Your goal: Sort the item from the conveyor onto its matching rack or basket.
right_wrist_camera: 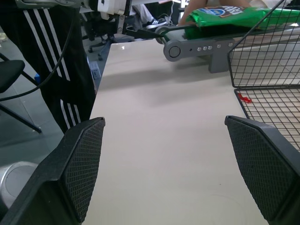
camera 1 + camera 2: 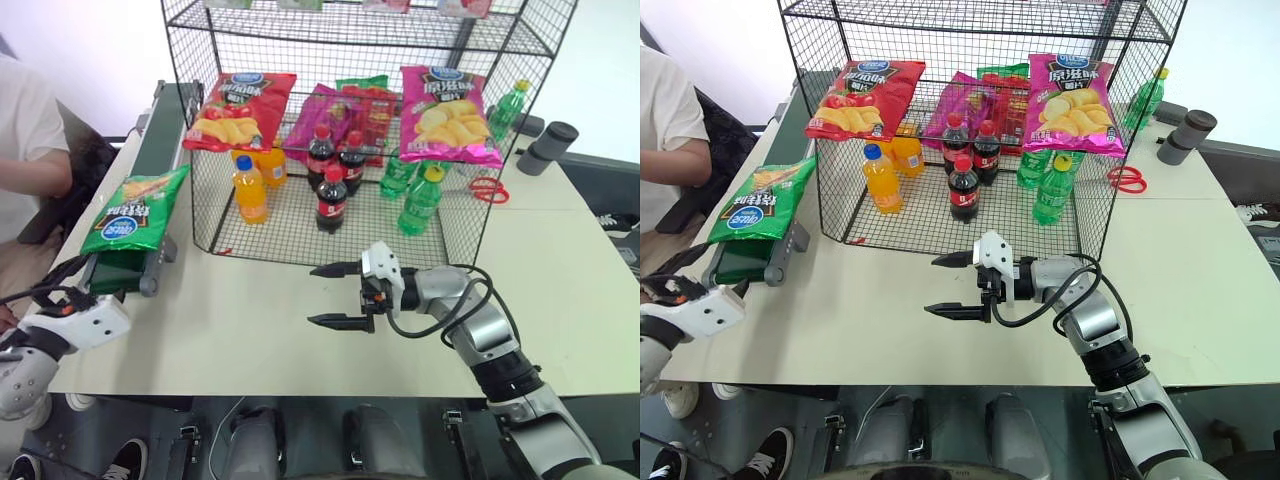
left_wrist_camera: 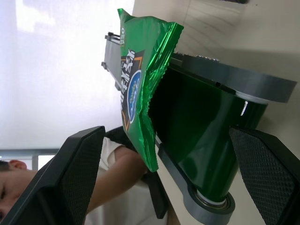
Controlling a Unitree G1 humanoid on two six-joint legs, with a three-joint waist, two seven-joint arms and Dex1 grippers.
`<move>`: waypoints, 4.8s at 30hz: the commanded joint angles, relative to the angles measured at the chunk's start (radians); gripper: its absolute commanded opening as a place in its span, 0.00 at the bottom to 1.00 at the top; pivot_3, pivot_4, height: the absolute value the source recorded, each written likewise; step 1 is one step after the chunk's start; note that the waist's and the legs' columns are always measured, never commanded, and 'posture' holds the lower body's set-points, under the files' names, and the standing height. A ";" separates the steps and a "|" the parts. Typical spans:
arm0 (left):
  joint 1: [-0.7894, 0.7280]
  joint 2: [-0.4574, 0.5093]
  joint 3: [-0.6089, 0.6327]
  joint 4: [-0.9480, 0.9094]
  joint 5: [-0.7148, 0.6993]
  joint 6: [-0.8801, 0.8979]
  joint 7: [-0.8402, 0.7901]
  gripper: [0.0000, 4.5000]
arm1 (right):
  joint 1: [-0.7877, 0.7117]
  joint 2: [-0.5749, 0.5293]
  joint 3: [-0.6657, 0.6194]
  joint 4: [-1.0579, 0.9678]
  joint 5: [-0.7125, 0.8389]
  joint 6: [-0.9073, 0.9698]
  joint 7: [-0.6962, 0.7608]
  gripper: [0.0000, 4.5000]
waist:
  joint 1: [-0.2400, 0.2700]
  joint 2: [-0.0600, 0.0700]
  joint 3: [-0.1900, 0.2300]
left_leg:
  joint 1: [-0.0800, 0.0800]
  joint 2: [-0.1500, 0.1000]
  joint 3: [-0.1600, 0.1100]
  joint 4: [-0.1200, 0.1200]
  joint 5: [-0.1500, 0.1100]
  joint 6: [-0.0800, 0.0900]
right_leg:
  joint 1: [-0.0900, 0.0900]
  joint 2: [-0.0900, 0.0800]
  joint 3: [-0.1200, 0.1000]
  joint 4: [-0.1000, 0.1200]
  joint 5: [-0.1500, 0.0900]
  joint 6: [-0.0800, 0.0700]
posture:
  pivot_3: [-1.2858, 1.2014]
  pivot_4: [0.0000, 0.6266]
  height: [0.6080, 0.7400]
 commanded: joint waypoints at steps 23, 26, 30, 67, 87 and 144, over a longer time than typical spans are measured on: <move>-0.032 0.017 0.001 0.030 -0.018 -0.015 0.019 1.00 | 0.005 -0.002 -0.020 -0.041 0.004 -0.006 -0.026 0.95 | 0.001 0.000 0.000 | 0.000 0.000 0.000 0.000 0.000 0.000 | 0.000 0.000 0.000 0.000 0.000 0.000 | 0.52 0.24 1.00; -0.037 0.019 -0.005 0.043 -0.025 -0.022 0.014 1.00 | 0.006 -0.004 -0.023 -0.040 0.000 -0.013 -0.030 0.95 | 0.001 0.000 0.000 | 0.000 0.000 0.000 0.000 0.000 0.000 | 0.000 0.000 0.000 0.000 0.000 0.000 | 0.52 0.24 1.00; -0.046 0.015 -0.014 0.057 -0.036 -0.027 0.006 0.71 | 0.004 -0.007 -0.026 -0.041 0.000 -0.012 -0.032 1.00 | 0.001 0.000 0.000 | 0.000 0.000 0.000 0.000 0.000 0.000 | 0.000 0.000 0.000 0.000 0.000 0.000 | 0.52 0.24 1.00; -0.110 0.148 -0.091 -0.571 -1.741 0.850 -0.700 0.01 | 0.133 -0.295 -0.330 -0.186 0.407 0.383 0.099 1.00 | -0.001 0.003 0.002 | 0.004 -0.003 -0.002 0.000 0.000 0.000 | 0.006 0.002 0.000 -0.001 0.000 0.000 | 0.52 0.24 1.00; -0.628 0.015 -0.289 -0.253 -1.971 1.367 -0.795 0.01 | 0.103 -0.274 -0.459 -0.416 0.912 0.763 -0.110 1.00 | 0.005 0.003 0.002 | 0.000 -0.003 -0.004 0.001 0.000 0.000 | 0.002 0.005 0.002 -0.001 0.000 0.000 | 0.52 0.24 1.00; -0.533 -0.178 -0.082 -0.169 -1.422 1.018 -0.716 0.99 | -0.009 -0.228 -0.361 -0.324 0.154 0.059 -0.214 0.00 | 0.005 0.003 0.002 | -0.002 -0.003 -0.004 0.001 0.000 0.000 | 0.000 0.003 0.002 -0.001 0.000 0.000 | 0.52 0.24 1.00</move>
